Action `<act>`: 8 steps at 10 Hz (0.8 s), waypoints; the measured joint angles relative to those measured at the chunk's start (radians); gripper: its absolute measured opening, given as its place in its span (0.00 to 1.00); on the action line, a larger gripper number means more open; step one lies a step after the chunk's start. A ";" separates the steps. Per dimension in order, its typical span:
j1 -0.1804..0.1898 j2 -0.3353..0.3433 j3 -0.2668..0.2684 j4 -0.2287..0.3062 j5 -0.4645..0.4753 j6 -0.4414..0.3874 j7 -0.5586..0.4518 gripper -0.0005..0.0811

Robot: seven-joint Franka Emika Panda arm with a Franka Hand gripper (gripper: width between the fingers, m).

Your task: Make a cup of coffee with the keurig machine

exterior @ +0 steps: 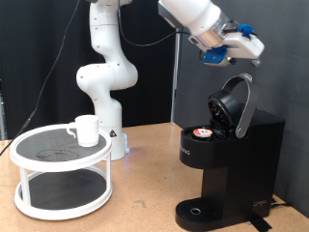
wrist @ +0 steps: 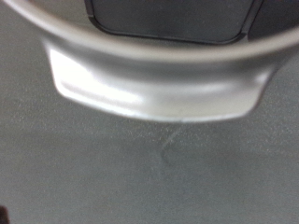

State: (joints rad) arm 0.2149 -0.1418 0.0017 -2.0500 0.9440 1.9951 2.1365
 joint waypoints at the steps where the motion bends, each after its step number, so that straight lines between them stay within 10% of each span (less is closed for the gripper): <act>1: 0.001 0.011 0.014 0.010 -0.001 0.015 0.011 0.91; 8: 0.002 0.036 0.051 0.030 -0.053 0.025 0.026 0.77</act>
State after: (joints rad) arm 0.2169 -0.1056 0.0524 -2.0195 0.8905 2.0200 2.1628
